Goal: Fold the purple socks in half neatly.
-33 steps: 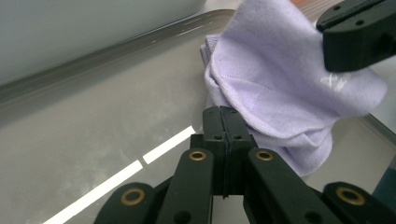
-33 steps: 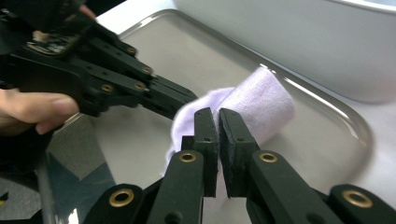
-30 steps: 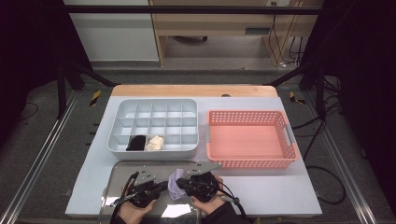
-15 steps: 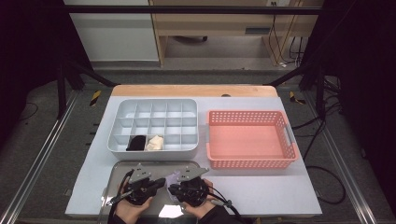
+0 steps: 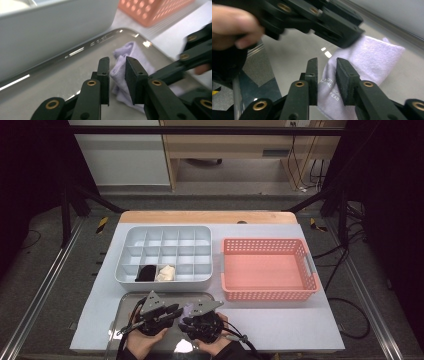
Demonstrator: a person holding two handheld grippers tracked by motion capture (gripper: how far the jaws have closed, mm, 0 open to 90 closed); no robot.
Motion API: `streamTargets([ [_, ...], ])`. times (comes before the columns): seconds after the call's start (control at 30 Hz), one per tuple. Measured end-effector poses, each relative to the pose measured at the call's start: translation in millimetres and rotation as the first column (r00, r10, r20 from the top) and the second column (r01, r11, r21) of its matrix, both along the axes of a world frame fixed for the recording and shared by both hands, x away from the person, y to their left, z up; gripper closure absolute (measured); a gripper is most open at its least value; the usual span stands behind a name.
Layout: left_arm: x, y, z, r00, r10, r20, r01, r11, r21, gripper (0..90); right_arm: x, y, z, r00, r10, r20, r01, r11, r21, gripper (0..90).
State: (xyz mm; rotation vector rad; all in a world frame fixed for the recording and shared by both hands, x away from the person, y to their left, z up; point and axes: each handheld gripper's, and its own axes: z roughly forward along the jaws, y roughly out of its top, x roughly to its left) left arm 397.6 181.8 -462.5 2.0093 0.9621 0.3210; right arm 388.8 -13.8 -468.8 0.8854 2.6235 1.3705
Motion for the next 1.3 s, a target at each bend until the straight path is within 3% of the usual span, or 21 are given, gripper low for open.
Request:
streamTargets([
  [0.2, 3.3, -0.9, -3.7, 1.0000, -0.001, -0.007, 0.001, 0.9998, 0.022, 72.6, -2.0, -5.2, 4.2, 0.9999, -0.004, -0.011, 0.004, 1.000, -0.002, 67.0],
  [0.53, -1.2, 0.6, -2.7, 0.9998, -0.005, -0.017, 0.005, 0.9995, 0.030, 72.2, -4.3, -25.6, 5.8, 0.9987, -0.052, 0.000, 0.052, 0.998, -0.039, 71.1],
  [0.87, -15.9, -0.2, -1.6, 0.9992, -0.018, -0.035, 0.018, 0.9996, 0.021, 70.1, 3.2, -36.3, 10.0, 0.9886, -0.140, 0.055, 0.144, 0.986, -0.080, 68.8],
  [0.97, -18.5, -2.9, -1.0, 0.9997, -0.009, -0.021, 0.010, 0.9992, 0.040, 66.6, 5.9, -39.0, 11.0, 0.9847, -0.167, 0.050, 0.170, 0.984, -0.062, 67.7],
  [1.03, -18.7, -2.8, -0.8, 0.9998, 0.001, -0.019, 0.000, 0.9992, 0.041, 64.6, 6.9, -40.7, 13.4, 0.9838, -0.177, 0.029, 0.178, 0.984, -0.018, 68.0],
  [1.13, -18.5, -2.3, -0.9, 0.9998, 0.008, -0.020, -0.007, 0.9991, 0.043, 62.8, 7.6, -40.5, 16.2, 0.9799, -0.196, 0.034, 0.196, 0.980, 0.015, 69.6],
  [1.3, -18.1, -2.4, -0.8, 0.9997, 0.014, -0.022, -0.013, 0.9989, 0.045, 61.5, 7.1, -37.3, 10.7, 0.9809, -0.193, 0.026, 0.193, 0.981, -0.025, 70.1],
])
